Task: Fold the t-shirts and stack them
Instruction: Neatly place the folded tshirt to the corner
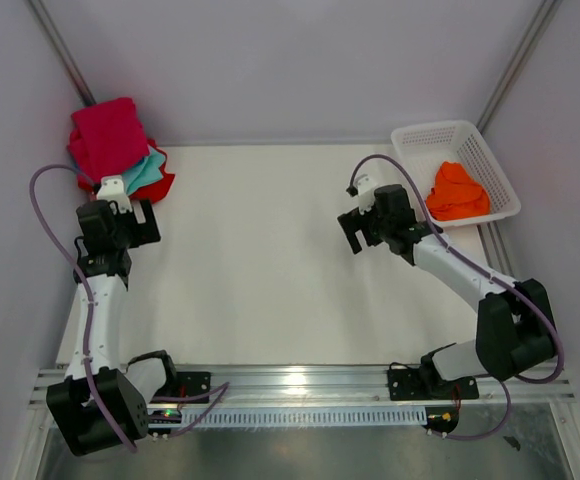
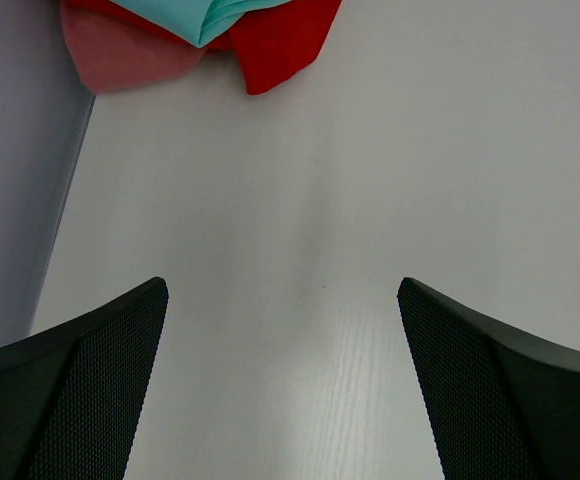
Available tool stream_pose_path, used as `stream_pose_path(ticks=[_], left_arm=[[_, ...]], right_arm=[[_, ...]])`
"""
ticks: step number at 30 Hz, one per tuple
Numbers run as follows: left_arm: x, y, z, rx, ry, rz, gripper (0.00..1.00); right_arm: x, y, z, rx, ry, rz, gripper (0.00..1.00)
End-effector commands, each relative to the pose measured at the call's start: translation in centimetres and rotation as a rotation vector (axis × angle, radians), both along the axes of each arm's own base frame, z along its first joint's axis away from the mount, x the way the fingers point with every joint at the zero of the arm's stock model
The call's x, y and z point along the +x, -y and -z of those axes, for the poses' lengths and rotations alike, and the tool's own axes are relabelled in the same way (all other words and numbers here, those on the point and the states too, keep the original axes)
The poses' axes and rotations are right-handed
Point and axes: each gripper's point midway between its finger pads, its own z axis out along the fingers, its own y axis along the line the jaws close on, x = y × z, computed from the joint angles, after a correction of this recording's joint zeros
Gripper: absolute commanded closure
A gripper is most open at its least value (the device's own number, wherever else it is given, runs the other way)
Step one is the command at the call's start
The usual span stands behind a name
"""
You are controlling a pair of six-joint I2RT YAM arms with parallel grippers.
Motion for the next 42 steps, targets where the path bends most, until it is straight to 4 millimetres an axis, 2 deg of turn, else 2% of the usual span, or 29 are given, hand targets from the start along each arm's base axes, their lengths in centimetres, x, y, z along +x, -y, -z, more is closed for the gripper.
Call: stream_pose_path(ticks=[1,2,3,9,10,11,12,13,14,15,16,17,18,19,20,21,22,23,24,25,26,27,28,31,35,39,42], left_arm=[[0.3,1.1,-0.8,-0.031,0.033,0.059,0.01],[0.2,1.3,-0.6,-0.016,0.024,0.087,0.01],[0.1,1.5,-0.6,-0.018,0.022,0.101,0.01],[0.3,3.8,-0.7,-0.082,0.046,0.208,0.01],[0.3,3.8,-0.5,-0.090,0.037,0.206,0.01],[0.4,3.7,-0.6,-0.088,0.037,0.202,0.01],[0.3,3.4,-0.3,-0.085,0.025,0.186,0.01],[0.3,3.4,-0.3,-0.084,0.022,0.185,0.01],[0.2,3.4,-0.2,-0.084,0.017,0.188,0.01],[0.1,3.7,-0.1,-0.090,0.015,0.200,0.01],[0.0,3.7,-0.2,-0.087,0.018,0.205,0.01],[-0.1,3.8,-0.4,-0.083,0.025,0.211,0.01],[-0.2,3.8,-0.4,-0.082,0.025,0.209,0.01],[-0.2,3.8,-0.6,-0.079,0.030,0.207,0.01],[-0.3,3.8,-0.7,-0.077,0.031,0.206,0.01],[-0.3,3.8,-0.8,-0.075,0.036,0.207,0.01],[-0.3,3.7,-0.9,-0.073,0.035,0.201,0.01],[-0.3,3.6,-0.8,-0.070,0.032,0.200,0.01],[-0.3,3.6,-0.8,-0.068,0.031,0.198,0.01],[-0.3,3.4,-0.6,-0.068,0.024,0.190,0.01],[-0.3,3.4,-0.5,-0.066,0.023,0.189,0.01],[-0.3,3.3,-0.5,-0.064,0.021,0.187,0.01],[-0.3,3.2,-0.4,-0.062,0.017,0.184,0.01],[-0.3,3.1,-0.3,-0.054,0.012,0.176,0.01],[-0.3,3.1,-0.1,-0.059,0.006,0.181,0.01],[-0.1,3.2,0.1,-0.065,0.001,0.186,0.01],[-0.1,3.2,0.3,-0.068,-0.006,0.182,0.01]], right_arm=[[3.4,3.6,-4.9,-0.019,0.236,0.263,0.01],[3.6,4.4,-5.3,-0.030,0.264,0.303,0.01],[4.1,5.9,-7.0,-0.047,0.339,0.387,0.01],[5.3,9.3,-11.3,-0.065,0.497,0.525,0.01],[6.2,9.6,-12.3,-0.056,0.513,0.544,0.01],[6.9,10.9,-12.6,-0.047,0.512,0.584,0.01],[7.4,11.7,-12.2,-0.058,0.480,0.606,0.01],[9.1,11.7,-12.5,-0.046,0.464,0.606,0.01],[10.1,13.1,-12.5,-0.054,0.447,0.642,0.01],[10.5,13.8,-11.2,-0.082,0.389,0.653,0.01],[12.1,14.3,-12.8,-0.080,0.414,0.662,0.01],[13.5,15.9,-10.1,-0.153,0.351,0.689,0.01],[15.1,16.8,-11.6,-0.163,0.377,0.706,0.01],[16.1,17.4,-11.0,-0.185,0.363,0.712,0.01],[17.3,18.4,-8.4,-0.229,0.314,0.733,0.01],[17.8,19.8,-7.2,-0.248,0.274,0.746,0.00],[19.5,20.5,-8.9,-0.240,0.305,0.764,0.01],[20.3,21.3,-6.1,-0.280,0.242,0.777,0.01],[20.8,21.9,-5.3,-0.297,0.218,0.781,0.01],[22.0,24.0,-7.0,-0.280,0.248,0.836,0.01],[22.4,24.6,-6.3,-0.282,0.222,0.851,0.00],[22.3,24.6,-3.1,-0.288,0.121,0.822,0.01],[22.9,25.4,-4.1,-0.268,0.136,0.847,0.01],[22.7,26.8,-2.4,-0.291,0.101,0.870,0.01],[22.3,29.3,-1.3,-0.315,0.101,0.916,0.01],[21.3,30.8,0.2,-0.325,0.053,0.950,0.01],[20.4,31.1,1.5,-0.309,0.000,0.954,0.01]])
